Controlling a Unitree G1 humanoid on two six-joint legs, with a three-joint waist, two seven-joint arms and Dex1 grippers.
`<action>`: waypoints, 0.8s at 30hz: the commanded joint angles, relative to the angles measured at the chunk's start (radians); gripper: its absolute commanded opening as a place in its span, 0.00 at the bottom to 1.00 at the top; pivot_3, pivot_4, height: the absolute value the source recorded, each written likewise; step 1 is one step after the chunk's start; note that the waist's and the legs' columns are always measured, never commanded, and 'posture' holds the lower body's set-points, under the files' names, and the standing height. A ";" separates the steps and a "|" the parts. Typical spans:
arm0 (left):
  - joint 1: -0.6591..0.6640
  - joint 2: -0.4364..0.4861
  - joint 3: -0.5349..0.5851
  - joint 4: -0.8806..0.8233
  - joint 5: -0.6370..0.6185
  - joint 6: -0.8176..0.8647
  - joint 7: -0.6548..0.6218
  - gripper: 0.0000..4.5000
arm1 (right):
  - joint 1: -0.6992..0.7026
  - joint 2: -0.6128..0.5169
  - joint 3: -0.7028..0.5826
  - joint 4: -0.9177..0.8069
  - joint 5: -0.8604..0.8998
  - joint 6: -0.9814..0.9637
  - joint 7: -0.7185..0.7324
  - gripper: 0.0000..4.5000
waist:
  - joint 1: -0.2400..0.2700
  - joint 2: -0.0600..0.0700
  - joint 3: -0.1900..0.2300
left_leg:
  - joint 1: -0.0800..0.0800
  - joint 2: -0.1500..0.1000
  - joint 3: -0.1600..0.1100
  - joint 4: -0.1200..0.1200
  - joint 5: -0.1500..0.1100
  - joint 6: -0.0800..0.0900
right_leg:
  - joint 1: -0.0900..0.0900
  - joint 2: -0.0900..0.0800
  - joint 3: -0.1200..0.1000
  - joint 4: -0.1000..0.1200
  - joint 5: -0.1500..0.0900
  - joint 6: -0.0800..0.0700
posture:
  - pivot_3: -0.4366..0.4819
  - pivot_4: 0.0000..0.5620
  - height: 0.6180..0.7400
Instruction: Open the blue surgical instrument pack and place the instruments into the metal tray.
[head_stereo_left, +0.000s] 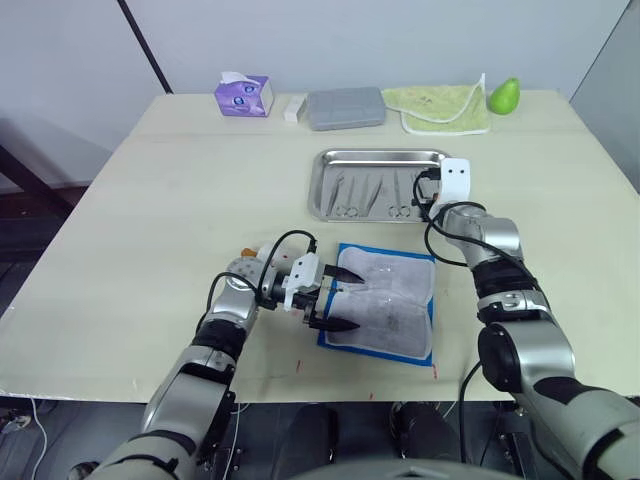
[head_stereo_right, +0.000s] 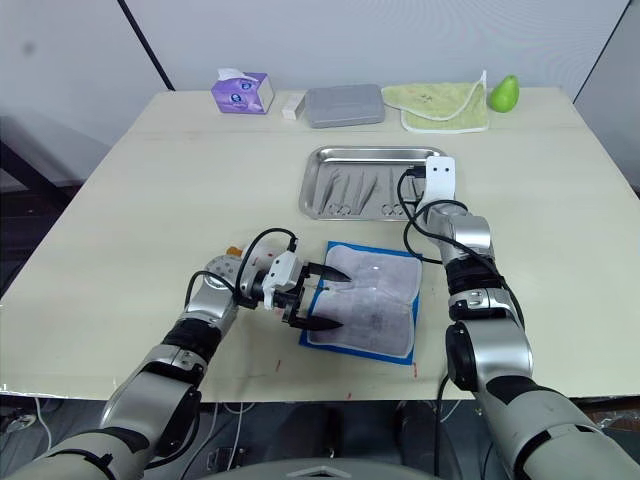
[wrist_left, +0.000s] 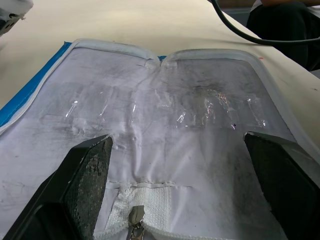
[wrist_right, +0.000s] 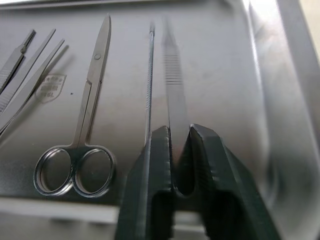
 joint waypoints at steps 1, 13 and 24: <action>0.038 -0.012 -0.030 0.029 0.030 0.024 -0.008 1.00 | -0.024 -0.003 0.011 -0.052 -0.006 -0.034 0.015 0.57 | 0.000 0.000 0.000 | 0.000 0.000 0.000 0.000 0.000 0.000 | 0.000 0.000 0.000 0.000 0.000 0.000 | 0.48 0.27 0.97; 0.112 0.005 0.096 -0.262 -0.148 0.221 0.060 1.00 | 0.304 -0.056 0.129 -0.682 0.118 -0.218 0.395 0.74 | -0.003 -0.001 0.002 | -0.008 0.001 0.000 -0.002 0.000 0.000 | -0.008 0.000 0.001 0.000 -0.001 0.001 | 0.48 0.27 0.97; 0.250 0.052 0.276 -0.773 -0.400 0.670 0.403 1.00 | 0.568 -0.304 0.088 -0.986 0.322 -0.203 0.728 0.74 | -0.002 -0.006 0.007 | -0.016 0.001 -0.002 0.001 0.001 -0.002 | -0.014 -0.002 -0.001 0.000 0.000 0.002 | 0.48 0.27 0.97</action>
